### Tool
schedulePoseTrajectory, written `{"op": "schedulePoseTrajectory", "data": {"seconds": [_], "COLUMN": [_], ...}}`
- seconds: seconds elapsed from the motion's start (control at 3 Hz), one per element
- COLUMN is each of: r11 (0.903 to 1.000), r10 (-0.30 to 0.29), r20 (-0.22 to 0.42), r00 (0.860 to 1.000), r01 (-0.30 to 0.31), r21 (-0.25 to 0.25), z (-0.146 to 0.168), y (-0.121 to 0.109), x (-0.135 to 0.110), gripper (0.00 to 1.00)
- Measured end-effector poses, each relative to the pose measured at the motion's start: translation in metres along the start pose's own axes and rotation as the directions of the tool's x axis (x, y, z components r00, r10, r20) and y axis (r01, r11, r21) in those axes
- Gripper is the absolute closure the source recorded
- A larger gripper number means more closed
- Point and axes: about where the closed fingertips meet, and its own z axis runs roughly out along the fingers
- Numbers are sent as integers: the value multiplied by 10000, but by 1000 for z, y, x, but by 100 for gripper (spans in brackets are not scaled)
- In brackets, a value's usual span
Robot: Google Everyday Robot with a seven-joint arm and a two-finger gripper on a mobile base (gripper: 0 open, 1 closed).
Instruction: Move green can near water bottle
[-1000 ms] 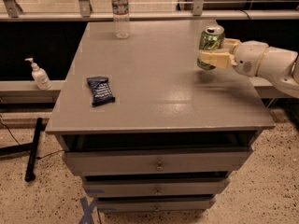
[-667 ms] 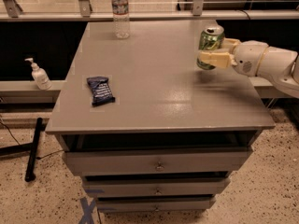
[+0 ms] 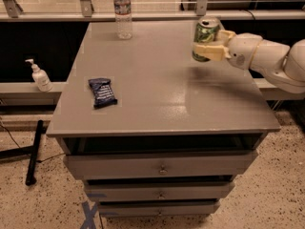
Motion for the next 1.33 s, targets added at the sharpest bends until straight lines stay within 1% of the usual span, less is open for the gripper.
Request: {"op": "schedulePoseTrajectory", "data": {"seconds": [0.33,0.67,1.0,1.33], "r11": [9982,9939,9899,9871], "r10": [-536,-960,-1278,-1434], "r20": [155,-45,-320,-436], "r00": [9984,9954,9913,9887], "r01": [540,956,1255,1397], "r21": [-273,-548,-654,-775], "z": [46,84,112,140], "y": [-12,-14,-14,-15], "x": [-12,-14,-11,-7], "gripper": [100,100,100,100]}}
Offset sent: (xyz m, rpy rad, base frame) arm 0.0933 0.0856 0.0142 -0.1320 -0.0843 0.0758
